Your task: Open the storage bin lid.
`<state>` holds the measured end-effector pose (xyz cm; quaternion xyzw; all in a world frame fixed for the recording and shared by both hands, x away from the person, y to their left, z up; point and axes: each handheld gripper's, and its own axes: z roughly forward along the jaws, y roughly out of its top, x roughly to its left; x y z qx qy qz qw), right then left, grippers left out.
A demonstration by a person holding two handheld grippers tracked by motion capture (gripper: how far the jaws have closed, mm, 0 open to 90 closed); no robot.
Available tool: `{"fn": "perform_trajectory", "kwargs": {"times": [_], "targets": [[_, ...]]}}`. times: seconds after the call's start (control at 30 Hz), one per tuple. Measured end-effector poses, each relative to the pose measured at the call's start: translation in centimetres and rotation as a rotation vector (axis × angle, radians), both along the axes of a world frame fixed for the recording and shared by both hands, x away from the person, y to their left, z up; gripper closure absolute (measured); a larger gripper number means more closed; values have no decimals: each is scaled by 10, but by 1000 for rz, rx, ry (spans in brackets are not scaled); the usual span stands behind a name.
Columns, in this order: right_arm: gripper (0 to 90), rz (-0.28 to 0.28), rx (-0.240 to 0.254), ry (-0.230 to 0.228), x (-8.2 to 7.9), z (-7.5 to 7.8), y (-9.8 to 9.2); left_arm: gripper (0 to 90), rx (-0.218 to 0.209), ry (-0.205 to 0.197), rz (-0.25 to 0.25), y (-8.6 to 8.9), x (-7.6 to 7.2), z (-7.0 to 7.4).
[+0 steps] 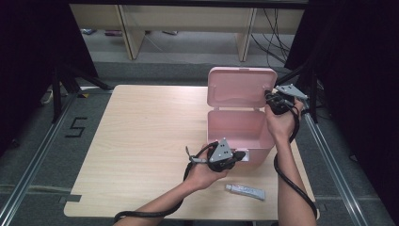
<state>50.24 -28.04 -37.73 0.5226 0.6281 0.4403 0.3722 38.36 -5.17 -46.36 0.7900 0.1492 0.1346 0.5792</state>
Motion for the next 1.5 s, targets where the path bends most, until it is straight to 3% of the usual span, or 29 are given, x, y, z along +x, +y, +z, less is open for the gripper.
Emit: {"fn": "perform_trajectory", "kwargs": {"times": [0.17,0.27,0.37,0.43,0.5,0.63,0.7,0.73,0.8,0.83,0.87,0.9,0.97,1.27,1.37,1.43,1.47,1.5], "targets": [[900,0,29,19,1,-3,0,895,-2,7,3,0,0,0],[900,12,3,6,1,-4,-2,895,3,9,3,0,0,0],[900,-7,43,4,-5,-4,0,895,3,9,5,0,0,0],[900,12,21,-13,-5,-4,-3,895,7,6,6,0,0,0],[900,-5,43,7,-7,-5,-1,895,-2,13,8,0,-1,0],[900,6,26,-18,-9,-6,-3,895,1,15,7,0,0,1],[900,-4,54,-13,-11,-6,-1,895,4,15,7,0,0,1],[900,10,31,-20,-11,-6,-3,895,5,15,7,0,0,1],[900,0,42,-10,-13,-7,-3,895,7,15,6,-1,0,1],[900,10,24,-16,-12,-7,-6,895,6,15,7,-1,0,1],[900,5,56,-4,-15,-7,-4,895,6,15,7,-1,0,1],[900,10,34,-8,-15,-7,-6,895,5,15,8,-1,0,1],[900,12,52,-8,-20,-7,-4,895,9,14,8,-1,-1,1],[882,64,32,0,-42,-7,-7,895,22,28,9,-1,0,3],[871,63,56,10,-52,-7,-6,896,34,33,11,-1,0,5],[863,74,23,-13,-57,-6,-9,895,36,33,11,-1,0,5],[849,74,50,1,-61,-5,-7,896,35,33,14,-1,-1,5],[841,78,37,1,-63,-5,-8,896,35,33,15,-1,-1,5]]}}
